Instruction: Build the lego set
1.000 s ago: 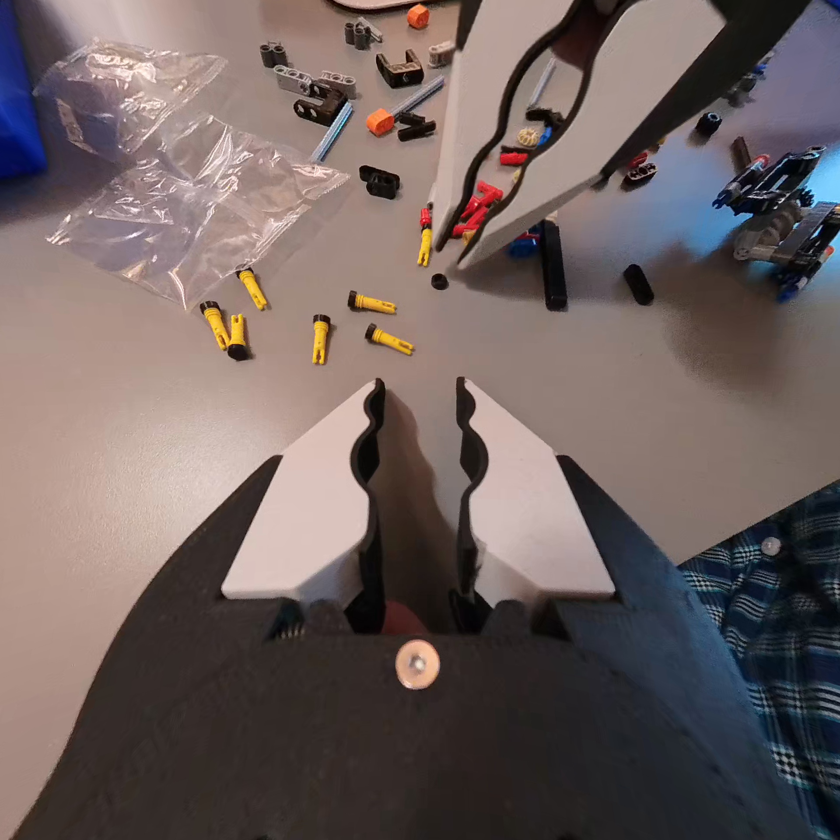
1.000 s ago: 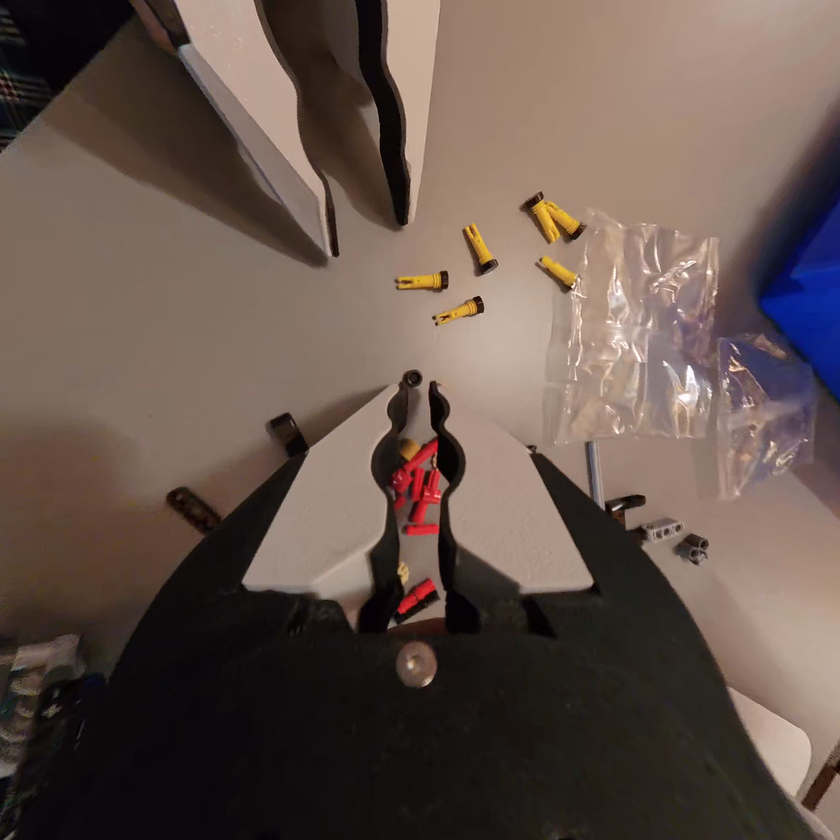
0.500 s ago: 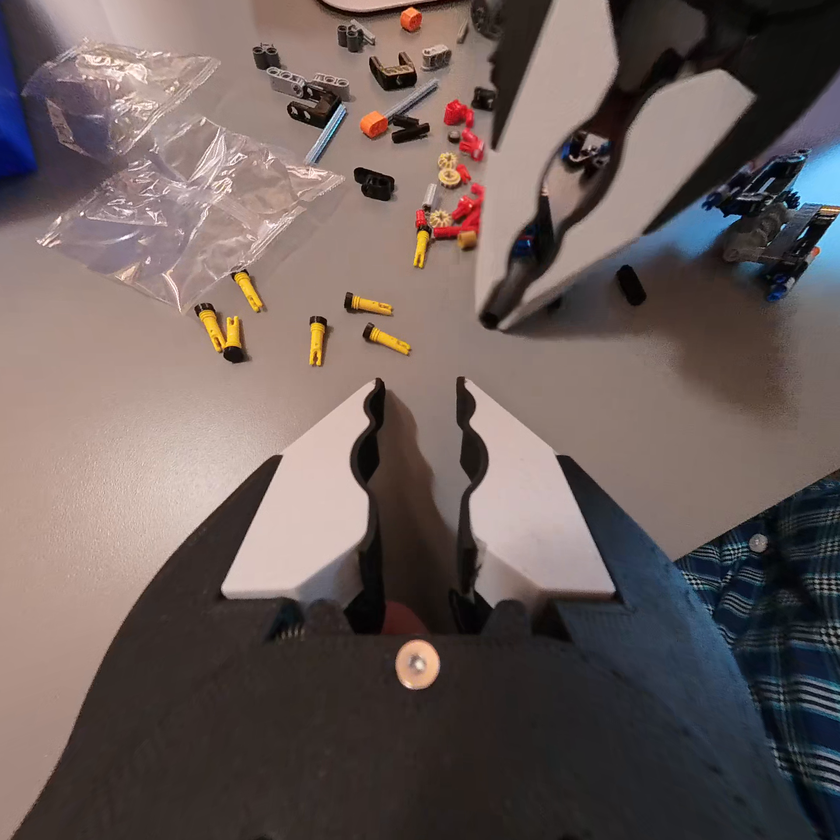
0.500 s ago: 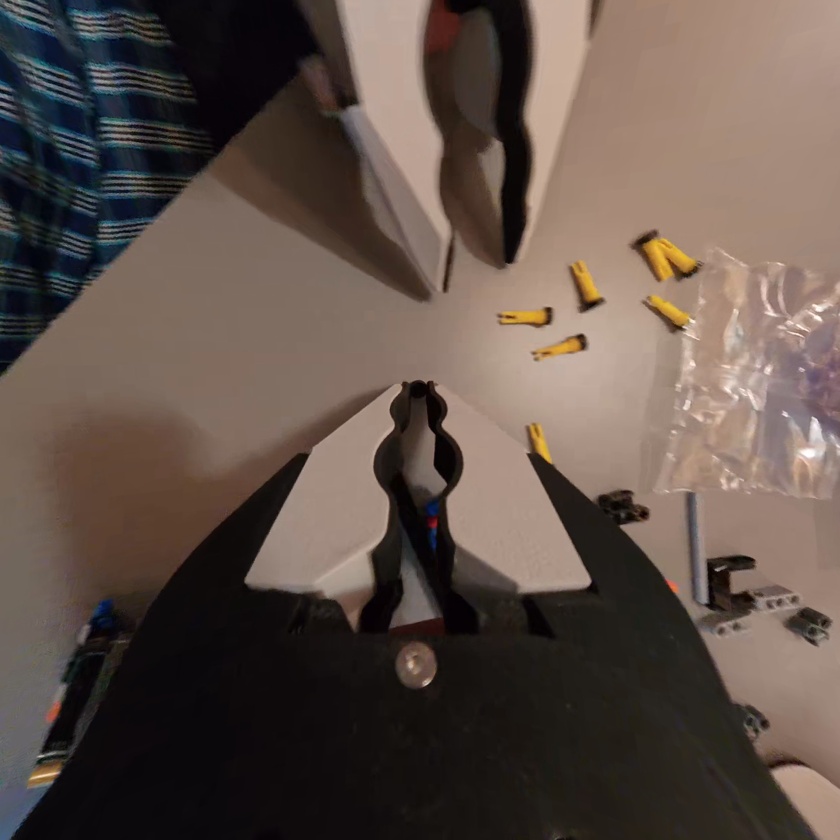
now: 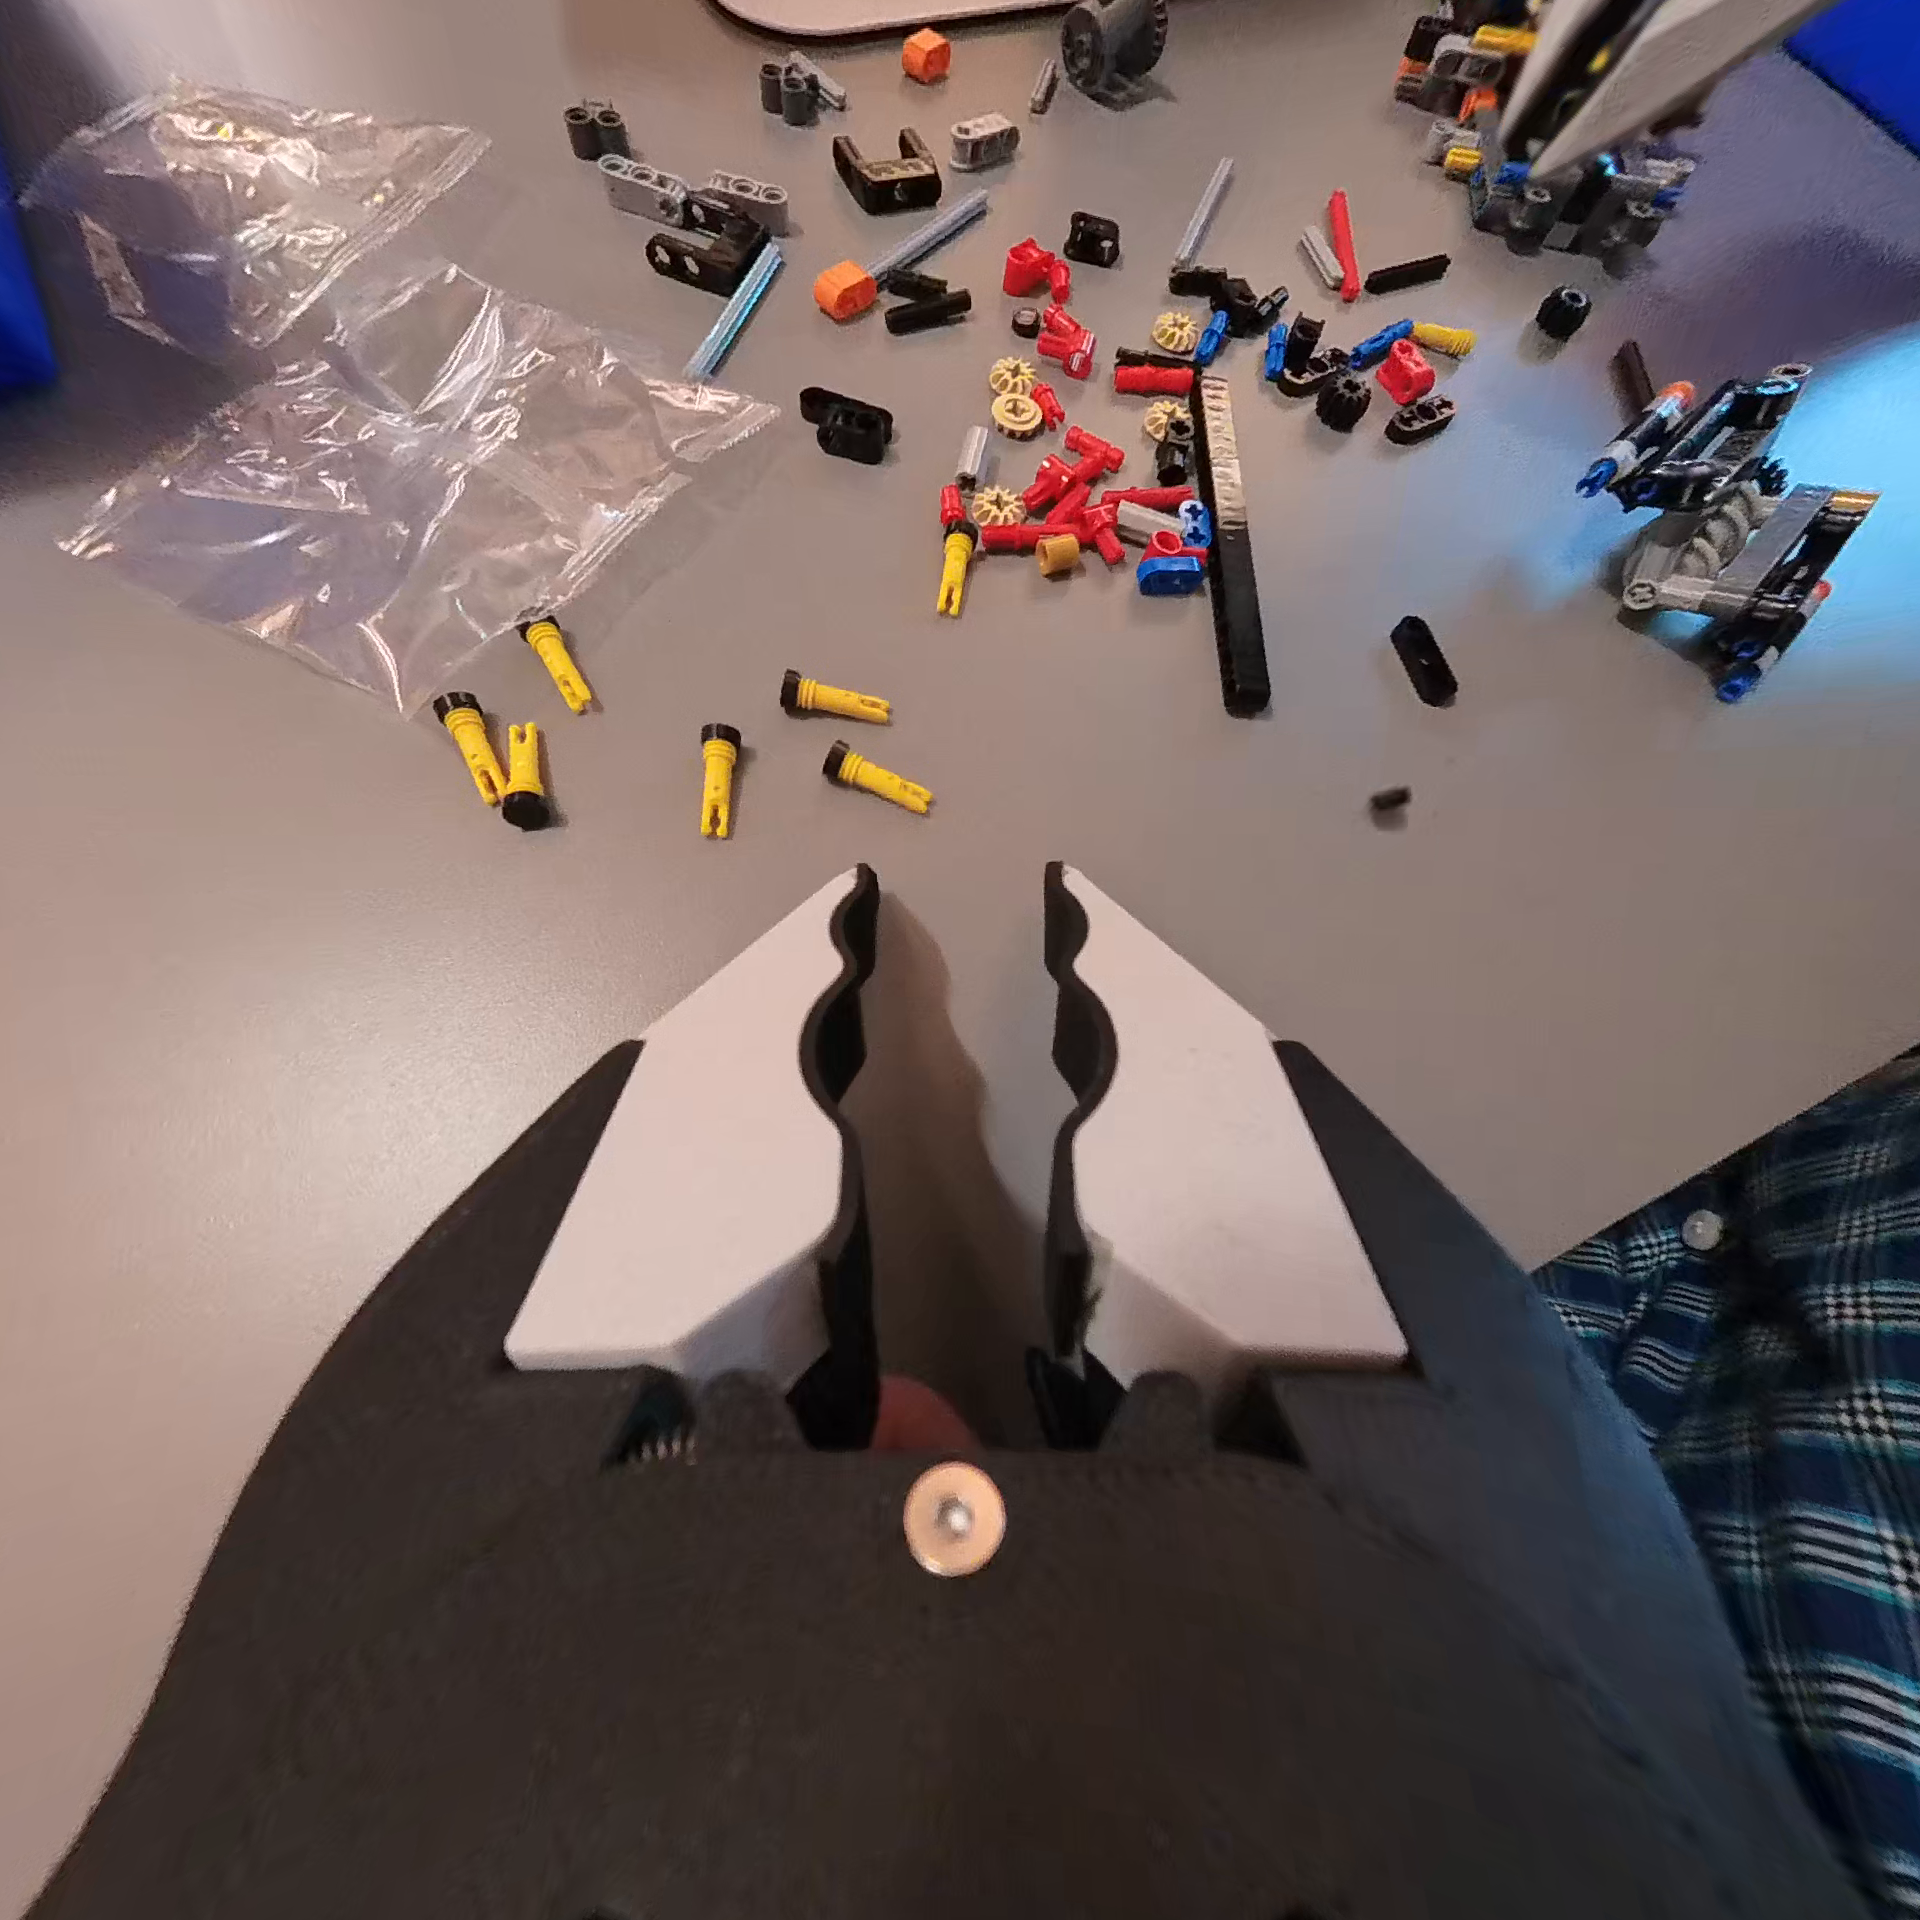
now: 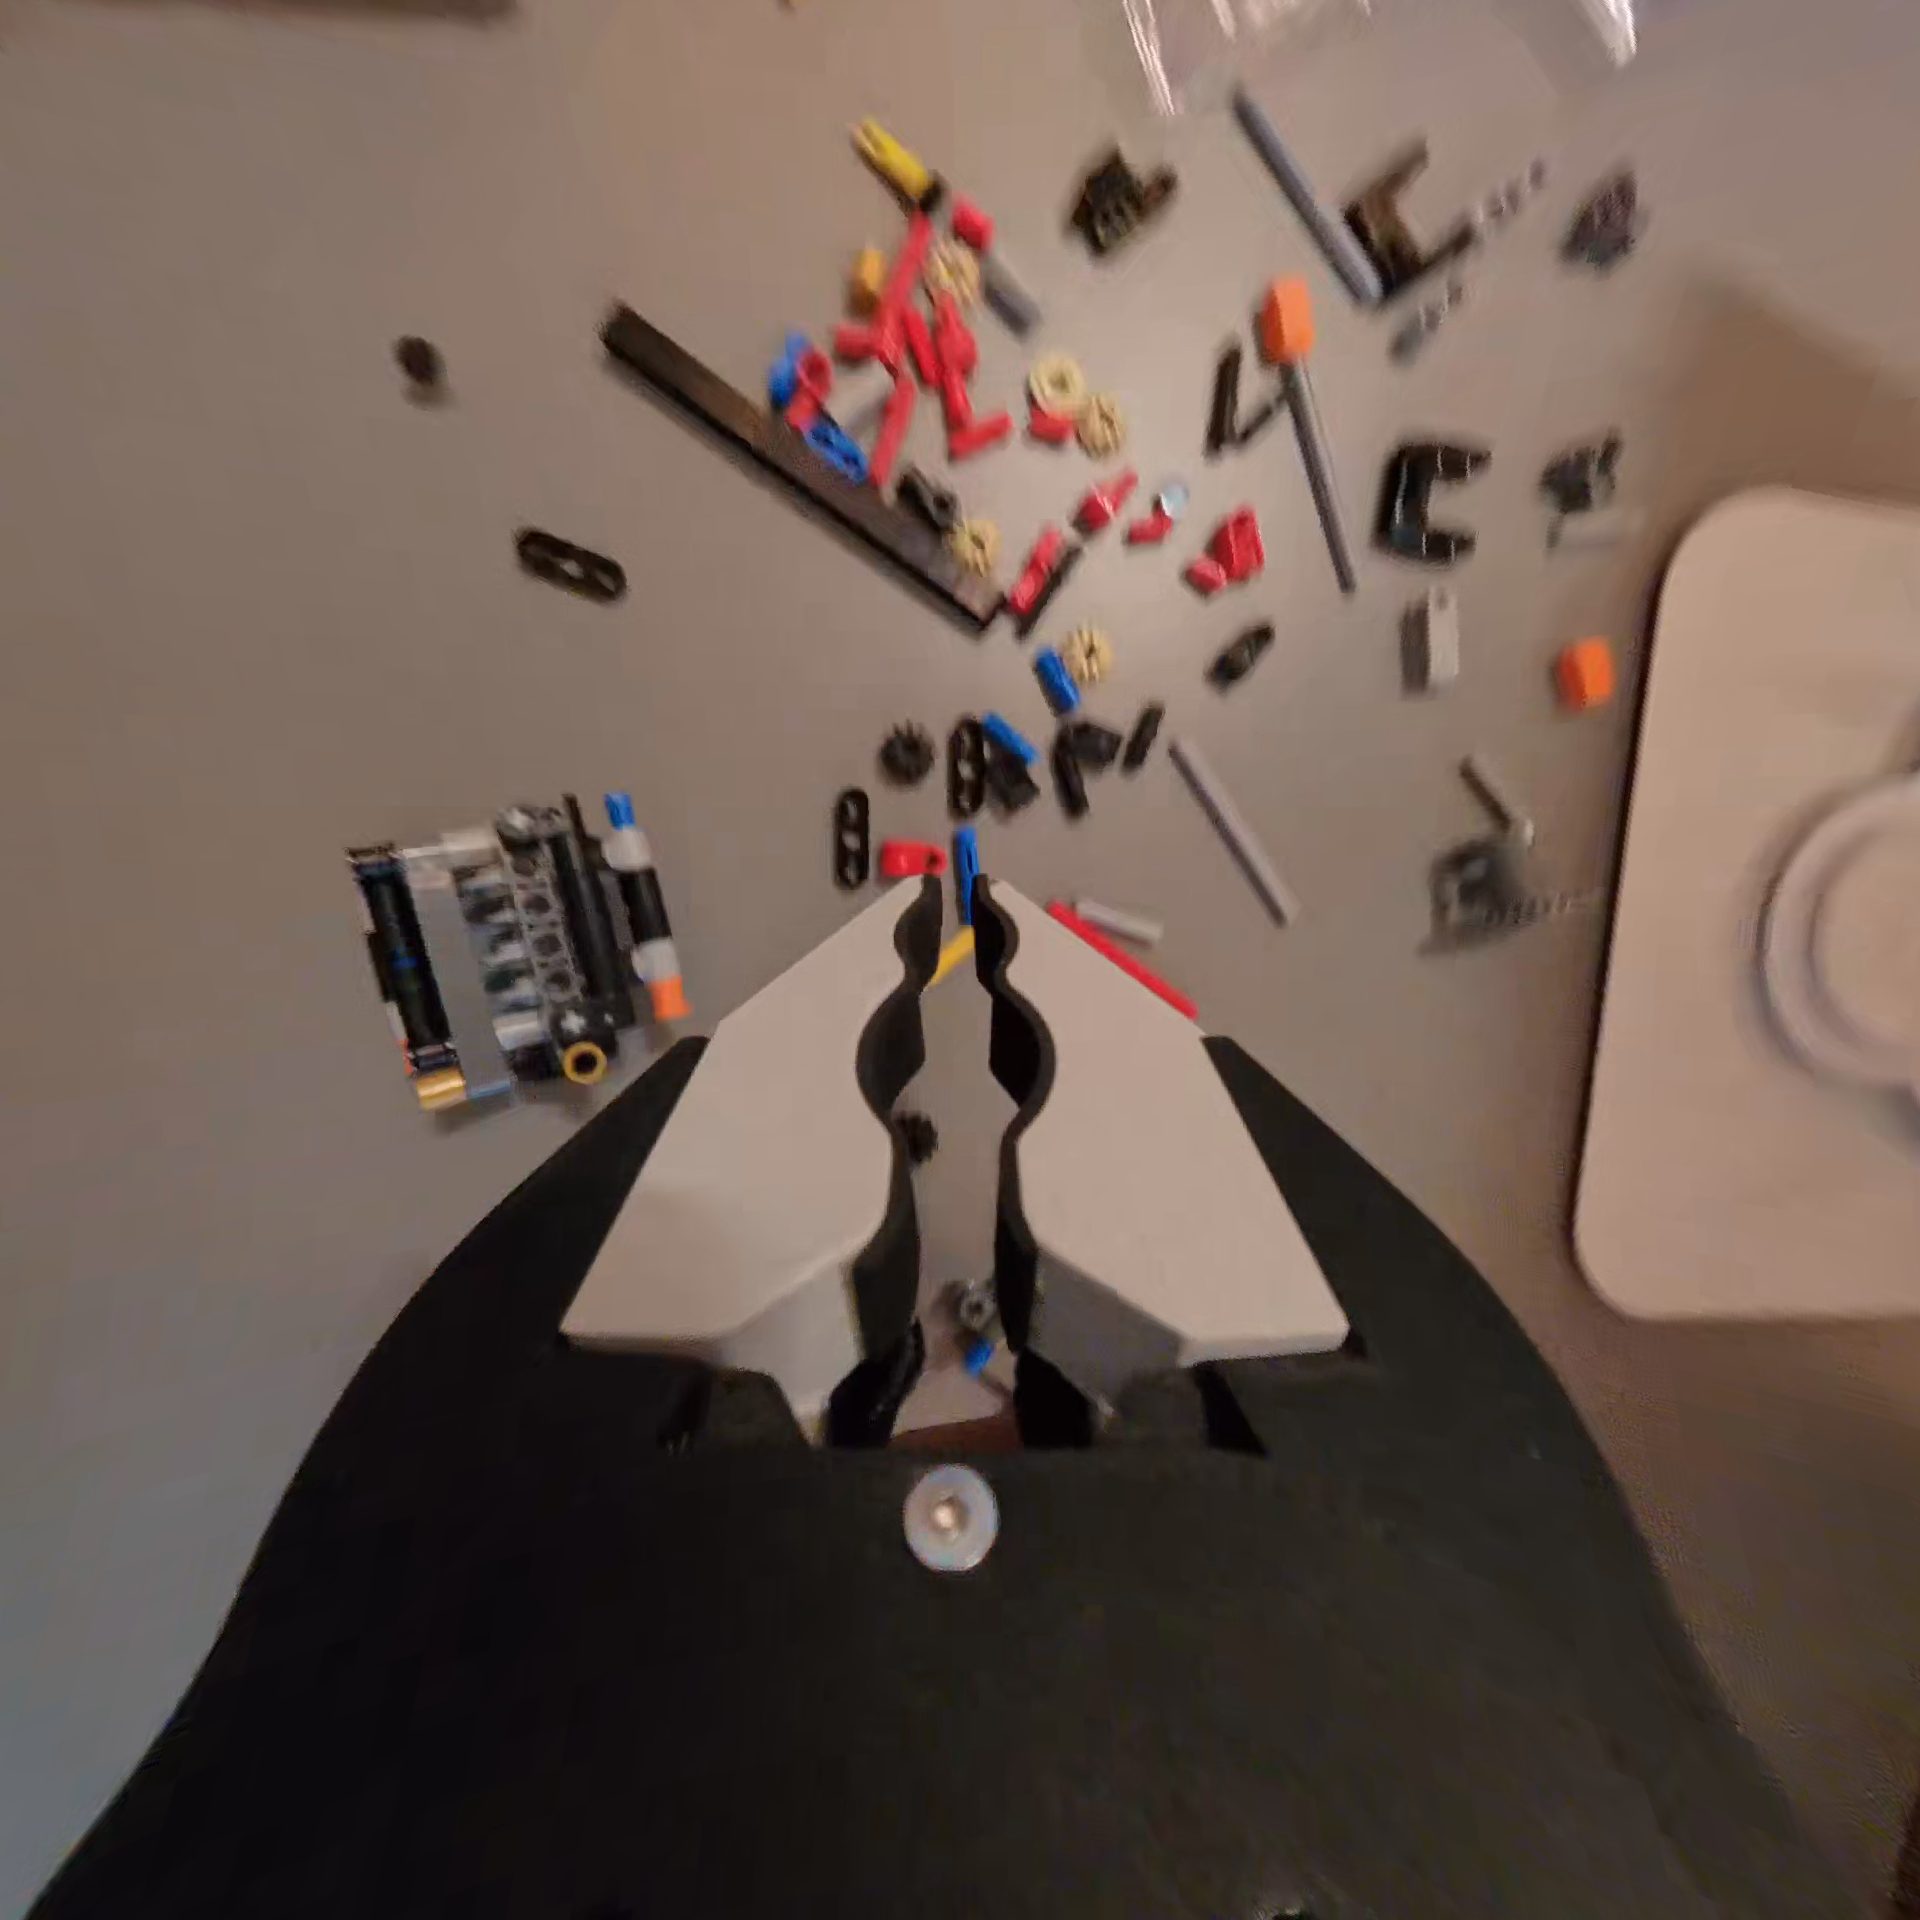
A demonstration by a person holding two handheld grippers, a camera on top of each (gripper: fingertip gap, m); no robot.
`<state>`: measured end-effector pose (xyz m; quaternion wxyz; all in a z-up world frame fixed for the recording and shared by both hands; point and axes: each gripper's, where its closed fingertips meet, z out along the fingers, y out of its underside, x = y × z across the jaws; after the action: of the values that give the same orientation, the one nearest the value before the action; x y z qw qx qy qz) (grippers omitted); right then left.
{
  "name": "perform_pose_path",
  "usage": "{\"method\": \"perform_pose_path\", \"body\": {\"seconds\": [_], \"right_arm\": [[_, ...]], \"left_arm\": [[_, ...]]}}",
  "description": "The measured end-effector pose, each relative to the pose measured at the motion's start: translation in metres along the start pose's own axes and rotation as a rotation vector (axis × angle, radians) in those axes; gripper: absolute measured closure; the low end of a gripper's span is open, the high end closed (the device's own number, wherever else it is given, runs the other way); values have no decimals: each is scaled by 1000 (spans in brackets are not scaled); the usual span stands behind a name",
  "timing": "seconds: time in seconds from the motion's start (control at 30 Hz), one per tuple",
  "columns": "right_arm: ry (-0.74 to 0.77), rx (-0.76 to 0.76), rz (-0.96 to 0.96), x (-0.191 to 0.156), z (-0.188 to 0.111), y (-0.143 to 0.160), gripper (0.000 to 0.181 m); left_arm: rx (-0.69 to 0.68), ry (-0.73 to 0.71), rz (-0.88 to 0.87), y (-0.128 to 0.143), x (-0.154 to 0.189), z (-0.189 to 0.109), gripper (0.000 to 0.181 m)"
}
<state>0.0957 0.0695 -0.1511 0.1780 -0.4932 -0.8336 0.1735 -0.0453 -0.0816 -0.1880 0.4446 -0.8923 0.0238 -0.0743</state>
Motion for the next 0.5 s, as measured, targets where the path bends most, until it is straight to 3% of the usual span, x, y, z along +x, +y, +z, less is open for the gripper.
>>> {"method": "perform_pose_path", "body": {"seconds": [0.13,0.27,0.4,0.5], "right_arm": [[18,-69,95,-3,15,32,174],[16,-44,147,-7,26,33,170],[32,-37,162,-6,32,33,168],[32,-25,162,-6,32,33,173]], "left_arm": [[-1,-11,7,0,0,0,151],[6,-17,38,-1,7,0,150],[63,83,189,-12,59,-4,149],[26,109,307,-7,81,-1,147]]}}
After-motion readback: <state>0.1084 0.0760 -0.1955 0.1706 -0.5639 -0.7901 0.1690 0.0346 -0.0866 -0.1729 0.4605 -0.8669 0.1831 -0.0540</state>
